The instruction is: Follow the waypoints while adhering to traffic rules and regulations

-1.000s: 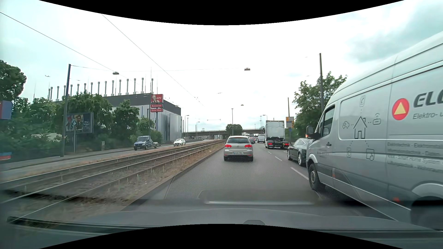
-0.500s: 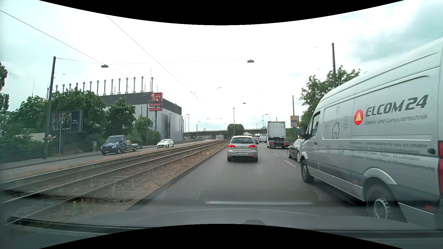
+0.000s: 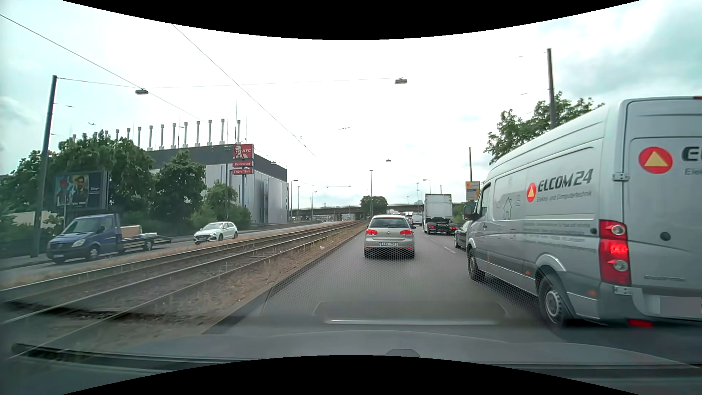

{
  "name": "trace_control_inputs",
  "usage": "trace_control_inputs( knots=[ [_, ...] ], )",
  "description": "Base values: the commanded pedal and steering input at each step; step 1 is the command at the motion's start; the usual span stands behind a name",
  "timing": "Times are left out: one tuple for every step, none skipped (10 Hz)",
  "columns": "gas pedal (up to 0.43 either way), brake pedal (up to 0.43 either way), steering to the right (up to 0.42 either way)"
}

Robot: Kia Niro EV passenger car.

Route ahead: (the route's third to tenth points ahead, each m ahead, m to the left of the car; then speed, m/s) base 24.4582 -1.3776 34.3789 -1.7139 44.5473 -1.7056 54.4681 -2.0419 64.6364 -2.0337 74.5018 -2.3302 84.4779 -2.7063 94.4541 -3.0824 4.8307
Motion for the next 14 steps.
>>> trace_control_inputs(
  knots=[
    [0.000, 0.000, -0.006],
    [0.000, 0.000, -0.006],
    [0.000, 0.000, -0.006],
    [0.000, 0.000, -0.006],
    [0.000, 0.000, -0.006],
    [0.000, 0.000, -0.006],
    [0.000, 0.000, -0.006],
    [0.000, 0.000, -0.004],
    [0.000, 0.000, -0.004],
    [0.000, 0.000, -0.004],
    [0.000, 0.000, -0.004],
    [0.000, 0.000, -0.004],
    [0.000, 0.000, -0.004],
    [0.000, 0.000, -0.004]
  ],
)
